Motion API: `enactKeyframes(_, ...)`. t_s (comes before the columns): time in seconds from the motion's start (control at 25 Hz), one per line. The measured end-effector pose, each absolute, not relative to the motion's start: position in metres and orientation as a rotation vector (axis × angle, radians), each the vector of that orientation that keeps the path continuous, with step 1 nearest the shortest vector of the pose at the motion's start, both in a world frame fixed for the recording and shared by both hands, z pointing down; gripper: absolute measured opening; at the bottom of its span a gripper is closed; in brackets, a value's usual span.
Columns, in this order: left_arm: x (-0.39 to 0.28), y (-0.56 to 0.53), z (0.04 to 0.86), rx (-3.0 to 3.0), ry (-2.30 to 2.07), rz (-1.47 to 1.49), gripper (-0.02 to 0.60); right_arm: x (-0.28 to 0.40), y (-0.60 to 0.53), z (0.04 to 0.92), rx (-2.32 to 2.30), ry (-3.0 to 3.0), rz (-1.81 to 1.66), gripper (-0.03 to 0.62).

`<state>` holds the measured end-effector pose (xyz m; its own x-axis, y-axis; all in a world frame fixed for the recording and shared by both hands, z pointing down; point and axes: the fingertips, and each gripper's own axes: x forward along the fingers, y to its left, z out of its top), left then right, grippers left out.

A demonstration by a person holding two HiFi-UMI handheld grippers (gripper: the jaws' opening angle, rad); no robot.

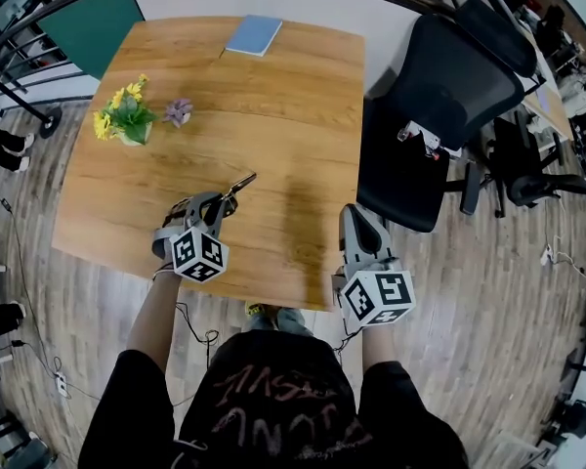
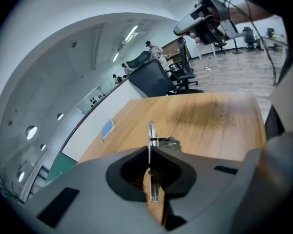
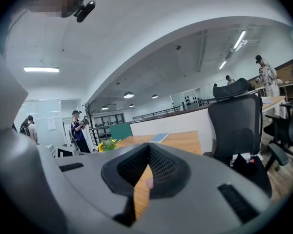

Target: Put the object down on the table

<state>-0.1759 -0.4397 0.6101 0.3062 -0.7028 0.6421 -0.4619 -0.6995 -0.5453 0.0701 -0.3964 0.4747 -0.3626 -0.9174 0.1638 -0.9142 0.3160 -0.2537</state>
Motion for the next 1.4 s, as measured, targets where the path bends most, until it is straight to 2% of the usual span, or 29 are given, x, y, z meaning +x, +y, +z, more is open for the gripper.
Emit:
enactKeyframes(0.64,-0.176,-0.445,0.687,-2.268,0.897,-1.584,0.02,0.068,-0.398,0.487,-1.828,2.579,-0.478,0.005)
enactKeyframes(1.4,-0.168,-0.433,0.711,-2.26,0.844,-1.643,0.028,0.076,-0.39,0.499,-1.854,2.578,-0.512,0.005)
